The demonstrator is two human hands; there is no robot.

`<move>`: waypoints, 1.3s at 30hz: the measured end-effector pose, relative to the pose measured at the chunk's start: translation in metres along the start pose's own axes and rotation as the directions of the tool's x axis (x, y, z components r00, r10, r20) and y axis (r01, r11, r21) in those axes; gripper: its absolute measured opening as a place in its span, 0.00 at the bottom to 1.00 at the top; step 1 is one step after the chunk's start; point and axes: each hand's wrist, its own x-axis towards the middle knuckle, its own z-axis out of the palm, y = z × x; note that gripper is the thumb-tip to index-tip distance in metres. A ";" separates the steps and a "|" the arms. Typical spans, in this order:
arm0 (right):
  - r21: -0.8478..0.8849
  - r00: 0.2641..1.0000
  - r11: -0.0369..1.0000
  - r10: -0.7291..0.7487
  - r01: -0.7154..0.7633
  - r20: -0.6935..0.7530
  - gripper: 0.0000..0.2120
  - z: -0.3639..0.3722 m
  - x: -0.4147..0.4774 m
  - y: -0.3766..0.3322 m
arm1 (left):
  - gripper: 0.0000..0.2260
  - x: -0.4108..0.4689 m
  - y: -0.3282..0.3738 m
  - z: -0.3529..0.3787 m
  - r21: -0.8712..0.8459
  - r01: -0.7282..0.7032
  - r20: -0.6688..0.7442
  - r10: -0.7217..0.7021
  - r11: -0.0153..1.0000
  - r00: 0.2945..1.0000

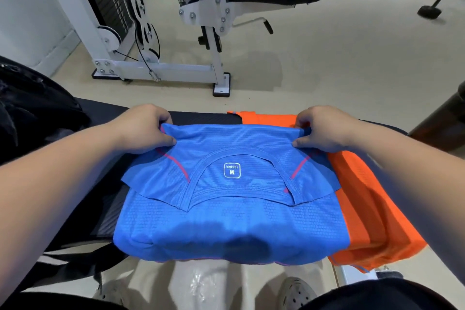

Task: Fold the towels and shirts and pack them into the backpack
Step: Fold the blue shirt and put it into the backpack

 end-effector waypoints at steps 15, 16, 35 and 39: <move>0.320 0.951 0.938 0.213 -0.135 -0.222 0.09 -0.067 0.059 0.017 | 0.12 0.064 0.022 -0.061 -0.269 0.059 -0.242 -0.127 0.961 0.962; 0.386 0.932 0.913 0.244 -0.129 -0.266 0.08 -0.073 0.060 0.017 | 0.12 0.066 0.025 -0.067 -0.310 0.046 -0.284 -0.139 0.950 0.949; 0.528 0.973 0.834 -0.047 0.163 -0.227 0.05 -0.030 -0.124 -0.001 | 0.09 -0.109 -0.014 -0.027 -0.203 -0.194 -0.241 0.143 0.960 0.960; 0.348 0.964 0.921 -0.089 0.175 -0.249 0.08 0.004 -0.148 -0.005 | 0.12 -0.136 -0.019 -0.001 -0.009 -0.299 -0.138 0.295 0.954 0.945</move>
